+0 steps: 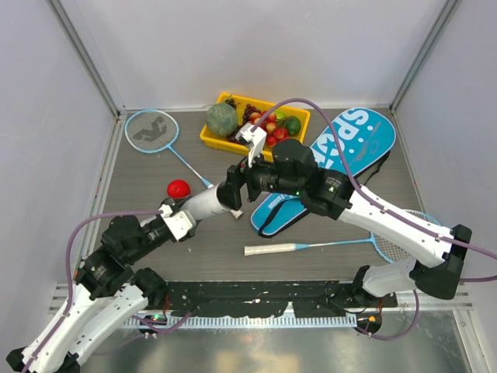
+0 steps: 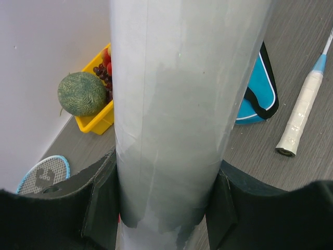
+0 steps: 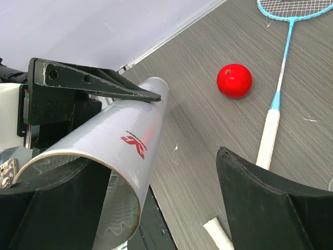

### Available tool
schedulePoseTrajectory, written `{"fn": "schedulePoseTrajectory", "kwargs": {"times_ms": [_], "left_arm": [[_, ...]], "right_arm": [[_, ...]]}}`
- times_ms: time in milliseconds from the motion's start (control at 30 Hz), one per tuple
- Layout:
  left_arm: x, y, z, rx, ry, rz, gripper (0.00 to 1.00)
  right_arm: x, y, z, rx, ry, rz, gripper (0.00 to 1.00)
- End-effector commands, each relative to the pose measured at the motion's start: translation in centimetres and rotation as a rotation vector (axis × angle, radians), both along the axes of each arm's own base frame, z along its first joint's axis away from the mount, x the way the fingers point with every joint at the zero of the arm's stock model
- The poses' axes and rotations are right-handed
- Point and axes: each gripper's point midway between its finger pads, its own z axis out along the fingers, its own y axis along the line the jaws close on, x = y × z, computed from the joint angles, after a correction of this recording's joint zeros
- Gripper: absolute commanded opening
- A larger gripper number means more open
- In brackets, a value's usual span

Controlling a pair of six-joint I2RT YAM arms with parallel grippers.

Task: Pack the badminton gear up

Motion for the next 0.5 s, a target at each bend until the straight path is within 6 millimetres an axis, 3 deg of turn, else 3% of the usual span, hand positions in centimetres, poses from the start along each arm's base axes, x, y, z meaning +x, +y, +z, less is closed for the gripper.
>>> {"fn": "schedulePoseTrajectory", "kwargs": {"times_ms": [0, 100, 333, 467], "left_arm": [[1.4, 0.5, 3.7, -0.067, -0.105, 0.070, 0.38], [1.8, 1.0, 3.3, -0.048, -0.099, 0.101, 0.38], [3.4, 2.4, 1.4, -0.009, -0.097, 0.216, 0.39], [3.5, 2.4, 1.0, -0.031, -0.097, 0.226, 0.40]], "right_arm": [[-1.2, -1.4, 3.1, 0.069, -0.012, 0.031, 0.86], [-1.3, -3.0, 4.7, 0.111, -0.024, -0.001, 0.88], [-0.1, -6.4, 5.6, 0.160, -0.050, -0.158, 0.87], [2.4, -8.9, 4.4, 0.140, -0.119, -0.337, 0.82]]}}
